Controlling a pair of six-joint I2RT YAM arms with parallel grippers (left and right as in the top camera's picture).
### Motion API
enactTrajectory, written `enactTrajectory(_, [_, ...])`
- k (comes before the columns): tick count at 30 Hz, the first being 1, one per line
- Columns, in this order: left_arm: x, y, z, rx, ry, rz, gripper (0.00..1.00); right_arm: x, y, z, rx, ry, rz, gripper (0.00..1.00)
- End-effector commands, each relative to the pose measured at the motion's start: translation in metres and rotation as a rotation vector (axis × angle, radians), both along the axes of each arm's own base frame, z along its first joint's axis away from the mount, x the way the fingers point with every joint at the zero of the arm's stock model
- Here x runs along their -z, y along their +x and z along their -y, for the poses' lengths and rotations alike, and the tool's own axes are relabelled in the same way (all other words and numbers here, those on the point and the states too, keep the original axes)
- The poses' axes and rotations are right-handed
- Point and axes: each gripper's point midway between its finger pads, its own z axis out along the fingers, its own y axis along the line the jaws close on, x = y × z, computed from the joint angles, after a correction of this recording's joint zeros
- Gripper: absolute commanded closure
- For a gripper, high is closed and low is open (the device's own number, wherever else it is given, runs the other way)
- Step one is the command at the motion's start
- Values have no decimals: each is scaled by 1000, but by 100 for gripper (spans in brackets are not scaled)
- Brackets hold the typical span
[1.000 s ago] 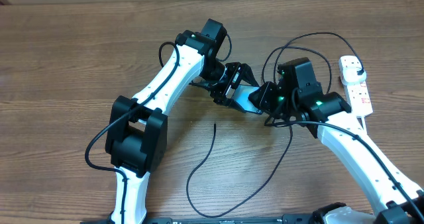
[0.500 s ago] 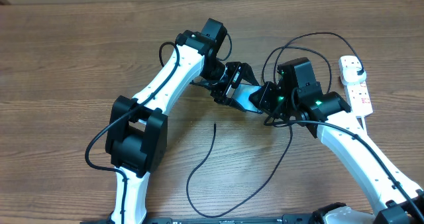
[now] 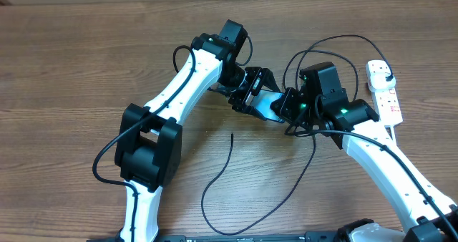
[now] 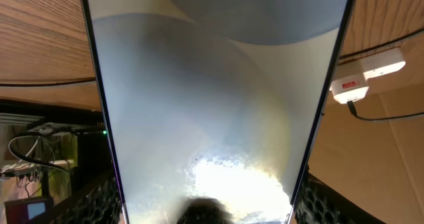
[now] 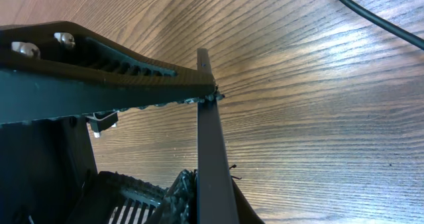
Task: Plug charger to phone and switch on socket
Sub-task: 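Close the right gripper on the phone's edge beside the left gripper, then open the left gripper and pull it back from the phone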
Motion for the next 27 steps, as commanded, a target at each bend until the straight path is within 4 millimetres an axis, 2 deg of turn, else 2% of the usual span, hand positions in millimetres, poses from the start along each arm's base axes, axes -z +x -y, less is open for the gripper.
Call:
enactTrajectory(1, [-32,2,5,-6,-47,52,96,-8,4,-2,-1,1,21,90])
enactTrajectory(8, [-32,2,5,-6,-42,54,95,-8,4,-2,-1,1,21,96])
enactTrajectory(16, [-31,3,4,-7,-39,56,95,-8,4,-2,-1,1,21,96])
enactTrajectory(19, [-31,3,4,-4,-41,62,82,-8,4,-2,-1,1,21,96])
enactTrajectory(20, [-31,3,4,-4,-41,63,72,-8,4,-2,-1,2,22,96])
enactTrajectory(24, [-28,6,1,-9,-19,77,9,-8,5,0,4,2,23,96])
enactTrajectory(25, [-27,7,0,-8,-11,86,0,-8,6,0,7,2,23,96])
enactTrajectory(27, [-25,9,-2,-6,-4,101,0,-8,7,3,13,1,22,96])
